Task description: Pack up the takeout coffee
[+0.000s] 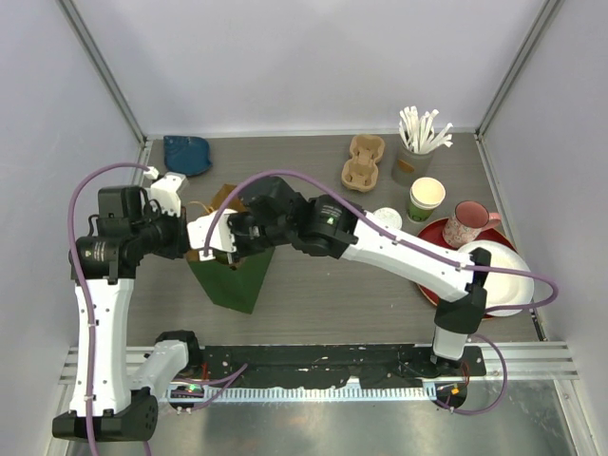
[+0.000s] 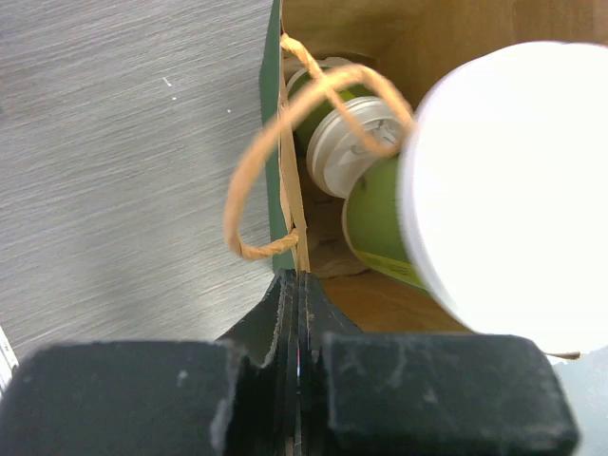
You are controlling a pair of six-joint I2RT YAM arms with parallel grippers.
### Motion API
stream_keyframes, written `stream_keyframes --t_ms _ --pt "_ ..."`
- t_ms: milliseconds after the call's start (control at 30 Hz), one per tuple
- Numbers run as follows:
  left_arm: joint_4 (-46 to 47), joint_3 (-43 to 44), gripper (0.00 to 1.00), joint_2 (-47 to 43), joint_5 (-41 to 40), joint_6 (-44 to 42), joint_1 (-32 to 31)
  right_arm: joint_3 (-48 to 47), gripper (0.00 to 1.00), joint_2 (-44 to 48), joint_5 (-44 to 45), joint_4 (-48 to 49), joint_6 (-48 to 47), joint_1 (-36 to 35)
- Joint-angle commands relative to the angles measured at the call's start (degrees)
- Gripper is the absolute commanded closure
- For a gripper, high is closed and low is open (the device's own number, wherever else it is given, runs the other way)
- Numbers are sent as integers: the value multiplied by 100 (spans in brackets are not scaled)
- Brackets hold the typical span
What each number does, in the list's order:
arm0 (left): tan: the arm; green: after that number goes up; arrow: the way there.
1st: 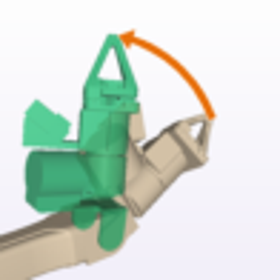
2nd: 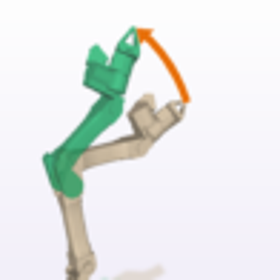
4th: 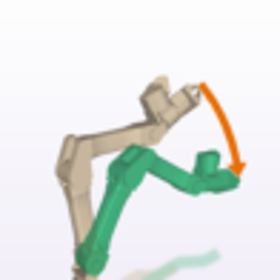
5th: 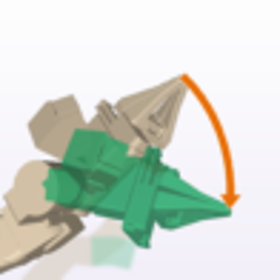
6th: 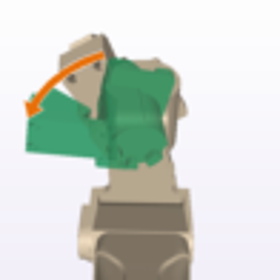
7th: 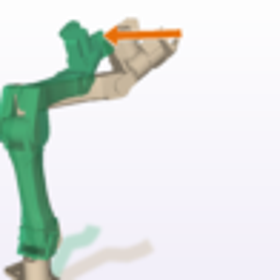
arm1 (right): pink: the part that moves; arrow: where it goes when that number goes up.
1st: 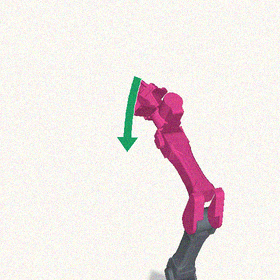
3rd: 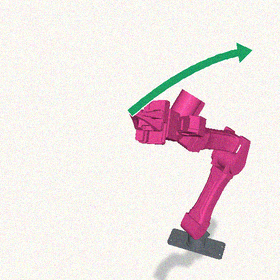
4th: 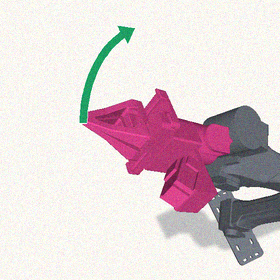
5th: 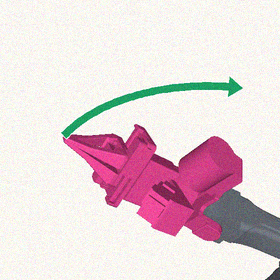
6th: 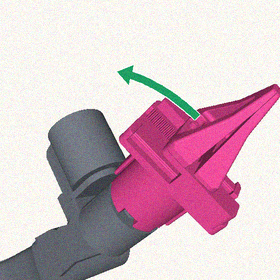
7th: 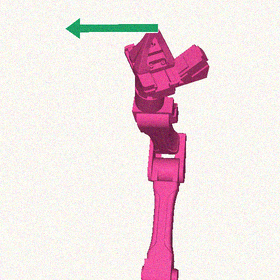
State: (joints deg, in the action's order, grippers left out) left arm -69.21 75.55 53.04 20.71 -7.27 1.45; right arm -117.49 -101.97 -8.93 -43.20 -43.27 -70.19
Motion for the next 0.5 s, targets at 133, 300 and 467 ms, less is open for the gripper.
stream_keyframes --t_ms 133,300,467 --pt "153 -5 100 -92 390 129 -22 191 99 -349 -74 303 -191 -38" --pt "153 4 100 -100 495 164 -14 411 99 -464 -346 321 -226 -38" --pt "197 -66 100 -92 522 199 -22 683 99 -551 -732 365 -165 -30"
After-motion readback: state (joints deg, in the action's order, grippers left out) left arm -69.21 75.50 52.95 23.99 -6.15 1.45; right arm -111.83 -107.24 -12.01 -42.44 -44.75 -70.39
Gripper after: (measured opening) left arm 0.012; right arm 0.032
